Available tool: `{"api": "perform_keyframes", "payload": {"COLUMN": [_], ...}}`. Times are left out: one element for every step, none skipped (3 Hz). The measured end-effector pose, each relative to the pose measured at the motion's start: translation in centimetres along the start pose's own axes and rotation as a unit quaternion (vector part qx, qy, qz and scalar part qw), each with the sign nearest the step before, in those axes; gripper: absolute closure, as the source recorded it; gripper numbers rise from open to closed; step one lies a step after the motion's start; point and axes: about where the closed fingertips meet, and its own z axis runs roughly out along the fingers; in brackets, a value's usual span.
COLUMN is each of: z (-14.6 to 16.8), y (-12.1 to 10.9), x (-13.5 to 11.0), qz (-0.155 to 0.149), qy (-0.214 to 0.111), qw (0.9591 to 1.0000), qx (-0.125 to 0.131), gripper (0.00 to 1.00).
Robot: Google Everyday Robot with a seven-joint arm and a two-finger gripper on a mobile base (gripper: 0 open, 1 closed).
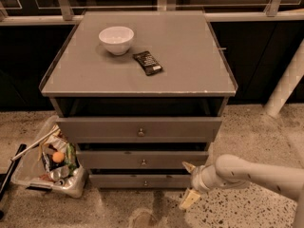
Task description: Open bottom drawer
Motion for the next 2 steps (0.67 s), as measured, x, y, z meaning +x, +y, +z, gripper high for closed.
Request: {"api": "perform_keyframes", "payload": {"z": [2.3, 5.0], "y": [-0.2, -0.4], "x": [1.5, 3.2], "qz": [0.000, 0.000], "qy": [-0.005, -0.026], "qw": [1.0000, 0.9996], "qx": [0.008, 0.011], "gripper": [0.00, 0.00]}}
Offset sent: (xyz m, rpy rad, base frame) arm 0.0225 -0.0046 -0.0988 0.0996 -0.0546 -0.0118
